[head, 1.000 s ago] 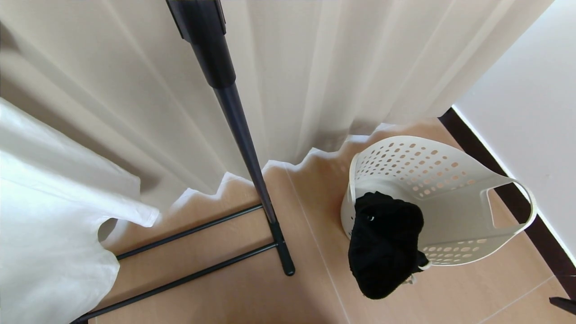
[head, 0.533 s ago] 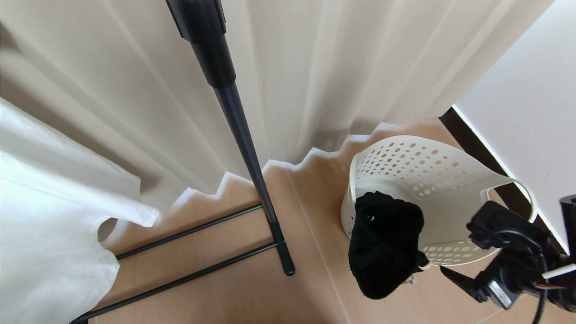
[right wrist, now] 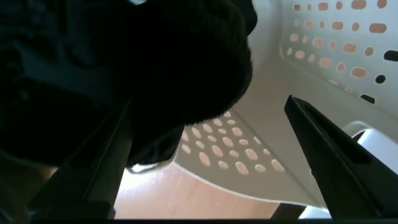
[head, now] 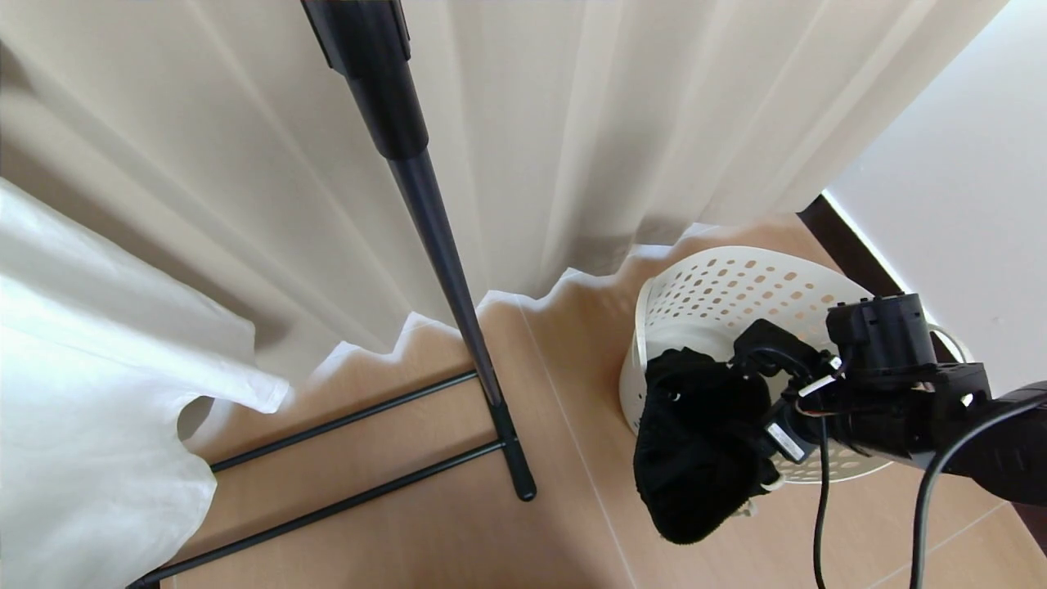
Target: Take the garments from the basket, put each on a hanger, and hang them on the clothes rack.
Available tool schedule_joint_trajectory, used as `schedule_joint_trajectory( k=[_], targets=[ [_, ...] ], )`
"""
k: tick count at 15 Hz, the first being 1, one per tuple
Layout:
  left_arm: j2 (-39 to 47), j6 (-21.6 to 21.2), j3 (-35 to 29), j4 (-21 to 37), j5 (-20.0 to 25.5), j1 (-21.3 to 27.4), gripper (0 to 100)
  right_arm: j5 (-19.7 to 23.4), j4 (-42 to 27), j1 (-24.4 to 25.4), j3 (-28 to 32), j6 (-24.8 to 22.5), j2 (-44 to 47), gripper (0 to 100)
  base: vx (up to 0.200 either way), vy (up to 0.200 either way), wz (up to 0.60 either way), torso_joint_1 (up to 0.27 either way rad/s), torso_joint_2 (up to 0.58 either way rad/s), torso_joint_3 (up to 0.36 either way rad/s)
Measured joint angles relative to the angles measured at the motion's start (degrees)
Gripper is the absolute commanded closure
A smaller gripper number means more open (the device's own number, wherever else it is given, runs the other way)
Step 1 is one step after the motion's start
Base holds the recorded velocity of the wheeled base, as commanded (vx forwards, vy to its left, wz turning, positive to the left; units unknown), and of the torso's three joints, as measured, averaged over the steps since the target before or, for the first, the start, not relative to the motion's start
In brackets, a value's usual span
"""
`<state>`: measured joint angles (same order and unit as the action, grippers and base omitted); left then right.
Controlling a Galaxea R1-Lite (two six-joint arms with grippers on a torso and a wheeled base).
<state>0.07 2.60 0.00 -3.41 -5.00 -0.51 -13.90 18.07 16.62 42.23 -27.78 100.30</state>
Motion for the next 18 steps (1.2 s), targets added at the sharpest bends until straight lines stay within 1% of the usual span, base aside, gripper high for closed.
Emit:
schedule_joint_trajectory(
  k=[2, 3, 4, 10, 11, 18],
  targets=[
    [0.0, 0.0, 0.0, 0.0, 0.0, 0.0, 0, 0.1, 3.0, -1.2, 1.8, 0.0, 2.6, 0, 0.000, 0.000, 0.00, 0.000, 0.00, 0.000],
    [0.0, 0.0, 0.0, 0.0, 0.0, 0.0, 0, 0.2, 6.7, -1.7, 1.9, 0.0, 3.6, 0, 0.000, 0.000, 0.00, 0.000, 0.00, 0.000],
    [0.0, 0.0, 0.0, 0.0, 0.0, 0.0, 0, 0.2, 8.6, -2.0, 1.8, 0.1, 4.3, 0, 0.000, 0.000, 0.00, 0.000, 0.00, 0.000],
    [0.0, 0.0, 0.0, 0.0, 0.0, 0.0, 0, 0.5, 12.3, -2.2, 0.9, 0.4, 6.2, 0, 0.000, 0.000, 0.00, 0.000, 0.00, 0.000],
    [0.0, 0.0, 0.0, 0.0, 0.0, 0.0, 0, 0.5, 13.1, -2.2, 0.7, 0.4, 6.3, 100, 0.000, 0.000, 0.00, 0.000, 0.00, 0.000],
    [0.0, 0.0, 0.0, 0.0, 0.0, 0.0, 0, 0.9, 14.8, -1.8, -0.7, 0.7, 6.4, 100, 0.000, 0.000, 0.00, 0.000, 0.00, 0.000]
  ],
)
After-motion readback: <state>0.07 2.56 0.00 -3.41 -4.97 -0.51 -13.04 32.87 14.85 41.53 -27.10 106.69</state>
